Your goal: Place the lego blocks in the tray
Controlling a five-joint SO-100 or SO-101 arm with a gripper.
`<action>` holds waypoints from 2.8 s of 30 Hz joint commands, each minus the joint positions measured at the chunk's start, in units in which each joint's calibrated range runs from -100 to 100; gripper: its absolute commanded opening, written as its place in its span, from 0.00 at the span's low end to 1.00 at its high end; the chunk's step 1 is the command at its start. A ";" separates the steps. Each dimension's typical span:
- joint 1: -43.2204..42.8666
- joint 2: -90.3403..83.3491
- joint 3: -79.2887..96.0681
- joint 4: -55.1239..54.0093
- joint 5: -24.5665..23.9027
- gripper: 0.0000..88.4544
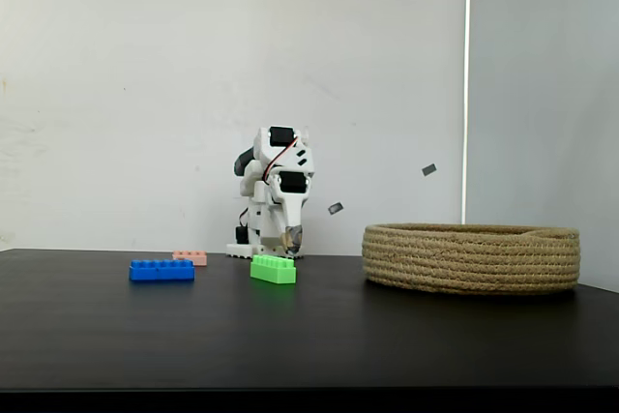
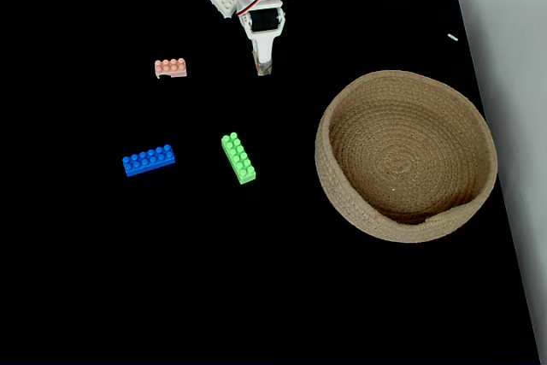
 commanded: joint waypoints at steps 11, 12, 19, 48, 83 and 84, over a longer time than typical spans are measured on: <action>0.12 -0.58 -0.57 -0.67 0.15 0.00; 0.12 -0.58 -0.57 -0.67 0.15 0.00; 0.12 -0.58 -0.57 -0.67 0.15 0.00; 0.12 -0.58 -0.57 -0.92 -0.20 0.02; 36.89 41.73 -32.49 1.82 6.64 0.28; 38.04 43.02 -33.58 2.41 7.13 0.28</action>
